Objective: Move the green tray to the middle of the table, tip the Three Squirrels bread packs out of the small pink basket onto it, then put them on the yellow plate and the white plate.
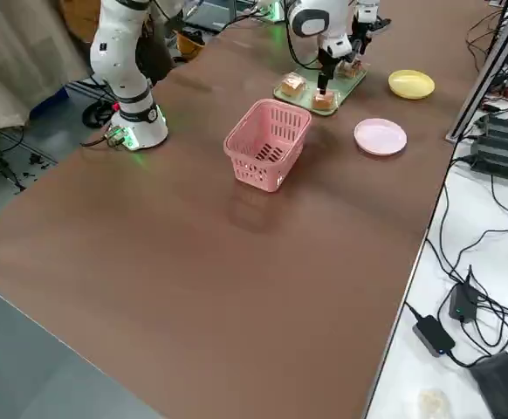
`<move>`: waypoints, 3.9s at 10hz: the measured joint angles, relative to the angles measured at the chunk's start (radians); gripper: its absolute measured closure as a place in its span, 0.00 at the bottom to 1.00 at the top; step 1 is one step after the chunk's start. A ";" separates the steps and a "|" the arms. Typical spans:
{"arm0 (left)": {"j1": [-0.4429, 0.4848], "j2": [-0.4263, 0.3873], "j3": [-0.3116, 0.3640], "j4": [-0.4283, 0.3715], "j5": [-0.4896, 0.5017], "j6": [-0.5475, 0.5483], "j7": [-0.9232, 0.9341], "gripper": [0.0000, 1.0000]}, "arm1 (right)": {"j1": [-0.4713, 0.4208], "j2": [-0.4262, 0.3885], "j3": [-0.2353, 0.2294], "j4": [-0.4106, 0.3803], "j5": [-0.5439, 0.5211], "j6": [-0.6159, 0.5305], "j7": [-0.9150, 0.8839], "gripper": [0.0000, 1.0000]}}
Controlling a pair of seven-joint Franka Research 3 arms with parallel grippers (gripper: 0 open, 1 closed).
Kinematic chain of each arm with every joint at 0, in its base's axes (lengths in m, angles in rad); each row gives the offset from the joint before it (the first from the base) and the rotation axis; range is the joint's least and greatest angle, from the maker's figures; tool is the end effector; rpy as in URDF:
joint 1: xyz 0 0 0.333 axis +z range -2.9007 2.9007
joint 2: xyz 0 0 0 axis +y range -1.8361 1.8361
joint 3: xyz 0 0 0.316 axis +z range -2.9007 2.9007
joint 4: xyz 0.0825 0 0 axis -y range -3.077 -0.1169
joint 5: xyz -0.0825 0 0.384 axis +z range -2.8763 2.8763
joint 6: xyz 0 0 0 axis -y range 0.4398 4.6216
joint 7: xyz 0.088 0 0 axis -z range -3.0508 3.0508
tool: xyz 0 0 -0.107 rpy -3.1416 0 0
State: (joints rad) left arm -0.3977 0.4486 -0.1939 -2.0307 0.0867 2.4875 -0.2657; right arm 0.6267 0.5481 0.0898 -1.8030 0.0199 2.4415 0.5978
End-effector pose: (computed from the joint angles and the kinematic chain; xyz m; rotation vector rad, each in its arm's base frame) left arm 0.5011 -0.3341 0.2284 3.0520 -0.5788 0.0069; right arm 0.5035 0.4321 0.2509 -3.0346 -0.1348 -0.0556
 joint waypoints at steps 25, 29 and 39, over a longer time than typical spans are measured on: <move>0.033 0.047 0.015 0.217 0.020 -0.182 -0.131 0.55 | -0.056 0.141 -0.163 0.342 -0.102 -0.053 -0.111 0.54; 0.123 0.110 0.019 0.392 0.092 -0.186 -0.127 0.55 | -0.103 0.336 -0.127 0.594 -0.093 -0.048 -0.152 0.60; 0.098 0.403 0.055 0.669 0.121 -0.006 -0.150 0.41 | -0.245 0.456 0.022 0.686 -0.079 -0.040 -0.363 0.07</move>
State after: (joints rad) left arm -0.2994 0.8517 -0.1392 -1.3618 0.2074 2.4817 -0.4156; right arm 0.3814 1.0042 0.1115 -1.1170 -0.0596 2.4015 0.2344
